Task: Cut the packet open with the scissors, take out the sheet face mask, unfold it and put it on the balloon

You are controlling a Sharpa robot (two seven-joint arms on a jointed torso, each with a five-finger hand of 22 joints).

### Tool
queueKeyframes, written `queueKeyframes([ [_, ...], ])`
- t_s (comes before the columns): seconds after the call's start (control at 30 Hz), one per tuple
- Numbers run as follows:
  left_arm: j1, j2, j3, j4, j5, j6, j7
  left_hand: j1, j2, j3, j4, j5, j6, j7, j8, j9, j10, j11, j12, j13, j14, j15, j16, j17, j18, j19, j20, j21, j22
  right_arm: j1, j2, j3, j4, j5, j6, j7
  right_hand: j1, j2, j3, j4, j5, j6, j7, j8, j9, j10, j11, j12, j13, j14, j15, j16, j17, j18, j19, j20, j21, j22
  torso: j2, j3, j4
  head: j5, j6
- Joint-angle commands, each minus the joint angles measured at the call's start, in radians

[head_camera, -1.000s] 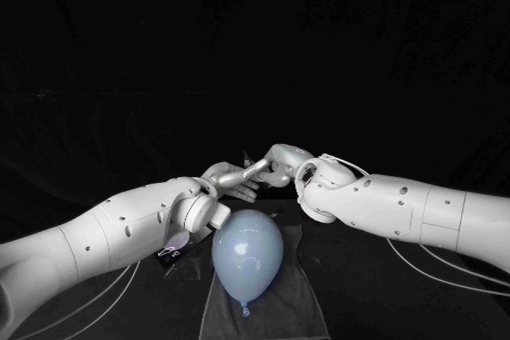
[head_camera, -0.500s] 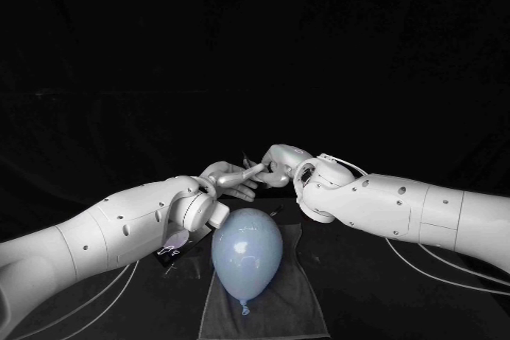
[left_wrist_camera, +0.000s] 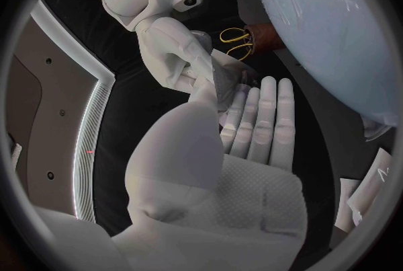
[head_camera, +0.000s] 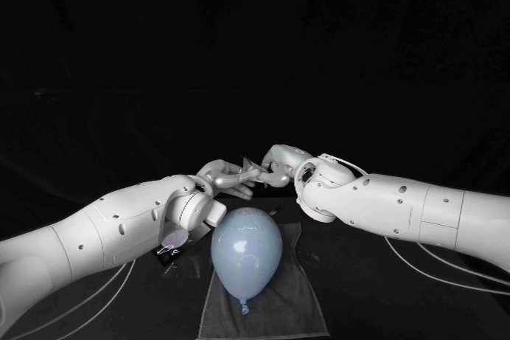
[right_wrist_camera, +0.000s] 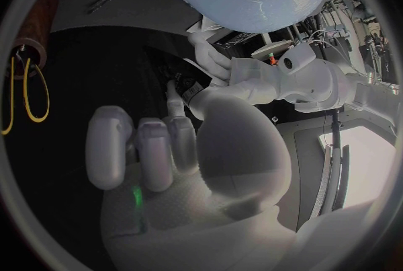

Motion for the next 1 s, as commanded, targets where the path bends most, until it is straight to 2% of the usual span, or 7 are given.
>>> queueKeyframes([
  [0.03, 0.003, -0.002, 0.002, 0.001, 0.006, 0.015, 0.029, 0.018, 0.009, 0.009, 0.001, -0.004, 0.008, 0.023, 0.006, -0.002, 0.002, -0.009, 0.006, -0.001, -0.001, -0.009, 0.002, 0.001, 0.006, 0.004, 0.000, -0.006, -0.001, 0.000, -0.003, 0.000, -0.002, 0.011, 0.011, 0.001, 0.000, 0.009, 0.044, -0.040, 0.002, 0.009, -0.005, 0.019, 0.039, 0.076, -0.005, 0.003, 0.216, 0.104, -0.006, 0.004, 0.262, -0.003, 0.003, -0.001, 0.003, 0.083, 0.000, 0.0003, -0.0005, 0.000, -0.001],
  [0.33, 0.003, -0.004, 0.002, -0.001, 0.011, -0.012, 0.037, 0.131, 0.093, 0.135, -0.012, -0.004, 0.093, -0.023, 0.067, 0.019, 0.065, -0.044, 0.026, -0.001, 0.027, -0.036, 0.011, 0.009, 0.008, 0.016, -0.009, -0.002, -0.001, 0.000, -0.003, 0.000, -0.015, 0.033, -0.014, -0.001, -0.005, 0.010, 0.050, -0.041, 0.003, 0.008, -0.005, 0.022, 0.040, 0.073, -0.005, -0.003, 0.211, 0.103, -0.006, 0.002, 0.256, -0.001, -0.001, -0.001, -0.005, 0.077, -0.001, -0.0001, -0.0001, 0.001, -0.005],
  [0.47, 0.003, -0.005, 0.002, -0.002, 0.012, -0.026, 0.035, 0.140, 0.062, 0.236, 0.007, -0.005, 0.099, -0.025, 0.087, 0.026, 0.094, -0.048, 0.012, -0.006, 0.044, -0.041, 0.015, 0.013, 0.006, 0.029, -0.019, 0.007, 0.002, 0.000, -0.005, 0.000, -0.018, 0.040, -0.032, -0.006, -0.006, 0.010, 0.052, -0.041, 0.003, 0.008, -0.005, 0.022, 0.040, 0.073, -0.005, -0.004, 0.211, 0.103, -0.006, 0.003, 0.256, -0.001, -0.002, -0.001, -0.006, 0.076, -0.001, -0.0003, -0.0002, 0.002, -0.006],
  [0.5, 0.003, -0.005, 0.002, -0.002, 0.012, -0.031, 0.034, 0.120, 0.023, 0.319, 0.010, -0.006, 0.096, -0.033, 0.098, 0.030, 0.105, -0.046, -0.006, -0.008, 0.047, -0.036, 0.012, 0.016, 0.005, 0.030, -0.022, 0.011, 0.003, 0.000, -0.005, 0.000, -0.019, 0.041, -0.038, -0.009, -0.007, 0.011, 0.055, -0.042, 0.003, 0.008, -0.005, 0.023, 0.040, 0.072, -0.005, -0.004, 0.211, 0.103, -0.006, 0.003, 0.257, -0.001, -0.001, -0.001, -0.005, 0.077, -0.001, -0.0003, -0.0002, 0.002, -0.006],
  [0.6, 0.003, -0.006, 0.002, -0.002, 0.010, -0.047, 0.028, 0.082, -0.018, 0.418, 0.006, -0.006, 0.100, -0.026, 0.114, 0.036, 0.125, -0.046, -0.016, -0.006, 0.055, -0.043, 0.013, 0.020, 0.005, 0.034, -0.025, 0.018, 0.006, 0.000, -0.007, 0.000, -0.019, 0.044, -0.060, -0.015, -0.008, 0.012, 0.058, -0.043, 0.003, 0.008, -0.005, 0.024, 0.041, 0.072, -0.005, -0.004, 0.211, 0.103, -0.006, 0.003, 0.257, -0.001, -0.002, -0.001, -0.006, 0.076, -0.001, -0.0003, 0.0001, 0.003, -0.010],
  [0.77, 0.004, -0.007, 0.002, -0.003, 0.006, -0.063, 0.018, -0.033, -0.103, 0.632, -0.061, -0.005, 0.109, -0.029, 0.151, 0.049, 0.169, -0.056, -0.031, -0.004, 0.080, -0.052, 0.029, 0.035, 0.003, 0.043, -0.040, 0.057, 0.026, 0.000, -0.012, 0.001, -0.018, 0.055, -0.101, -0.019, -0.014, 0.013, 0.066, -0.044, 0.003, 0.007, -0.005, 0.027, 0.041, 0.072, -0.005, -0.006, 0.209, 0.102, -0.006, 0.002, 0.254, -0.001, -0.003, -0.001, -0.008, 0.074, 0.000, -0.0004, 0.0000, 0.006, -0.011],
  [1.0, 0.004, -0.010, 0.002, -0.003, 0.001, -0.076, 0.010, -0.093, -0.111, 0.690, -0.108, -0.004, 0.106, -0.029, 0.165, 0.055, 0.178, -0.057, -0.037, -0.003, 0.080, -0.053, 0.034, 0.041, 0.003, 0.036, -0.042, 0.075, 0.036, 0.000, -0.019, 0.003, -0.017, 0.060, -0.162, -0.030, -0.016, 0.013, 0.070, -0.046, 0.003, 0.007, -0.005, 0.028, 0.041, 0.071, -0.005, -0.007, 0.209, 0.103, -0.006, 0.003, 0.257, -0.001, -0.002, -0.001, -0.007, 0.076, -0.001, 0.0000, -0.0003, 0.005, -0.011],
])
